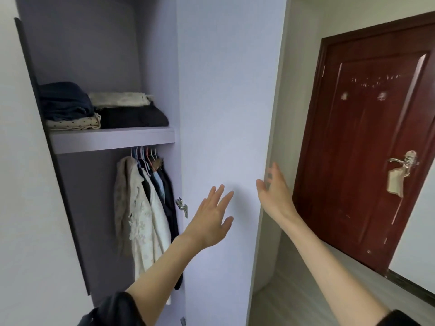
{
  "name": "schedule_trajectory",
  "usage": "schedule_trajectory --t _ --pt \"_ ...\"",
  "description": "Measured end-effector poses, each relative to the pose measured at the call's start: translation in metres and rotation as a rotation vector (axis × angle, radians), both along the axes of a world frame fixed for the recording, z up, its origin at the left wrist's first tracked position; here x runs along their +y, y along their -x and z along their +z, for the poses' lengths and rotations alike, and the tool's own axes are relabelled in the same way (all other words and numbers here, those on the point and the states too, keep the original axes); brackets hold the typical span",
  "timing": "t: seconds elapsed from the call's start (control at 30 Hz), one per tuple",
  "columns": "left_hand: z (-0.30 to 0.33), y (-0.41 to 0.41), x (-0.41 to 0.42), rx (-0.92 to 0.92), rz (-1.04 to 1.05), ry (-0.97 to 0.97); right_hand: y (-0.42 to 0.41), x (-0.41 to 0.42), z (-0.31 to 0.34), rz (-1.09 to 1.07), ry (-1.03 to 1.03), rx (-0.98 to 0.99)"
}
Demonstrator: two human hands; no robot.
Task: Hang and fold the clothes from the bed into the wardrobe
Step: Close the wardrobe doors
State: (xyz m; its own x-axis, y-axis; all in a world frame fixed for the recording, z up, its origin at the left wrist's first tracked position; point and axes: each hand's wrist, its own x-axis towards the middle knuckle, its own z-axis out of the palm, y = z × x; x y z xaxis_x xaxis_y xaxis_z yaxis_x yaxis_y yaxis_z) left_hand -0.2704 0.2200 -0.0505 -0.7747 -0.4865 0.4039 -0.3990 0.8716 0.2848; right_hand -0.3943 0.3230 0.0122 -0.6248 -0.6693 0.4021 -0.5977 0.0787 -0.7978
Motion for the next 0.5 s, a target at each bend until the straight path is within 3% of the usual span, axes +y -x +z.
schedule_trajectory --t 0.27,0.5 --pt "-0.004 -0.019 -0.001 0.008 0.109 -0.007 0.008 0.004 0.002 0.146 0.118 -0.146" --pt "0.001 -0.056 -0.001 0.294 0.164 0.137 -0.046 -0.015 -0.002 0.524 0.2 -0.104"
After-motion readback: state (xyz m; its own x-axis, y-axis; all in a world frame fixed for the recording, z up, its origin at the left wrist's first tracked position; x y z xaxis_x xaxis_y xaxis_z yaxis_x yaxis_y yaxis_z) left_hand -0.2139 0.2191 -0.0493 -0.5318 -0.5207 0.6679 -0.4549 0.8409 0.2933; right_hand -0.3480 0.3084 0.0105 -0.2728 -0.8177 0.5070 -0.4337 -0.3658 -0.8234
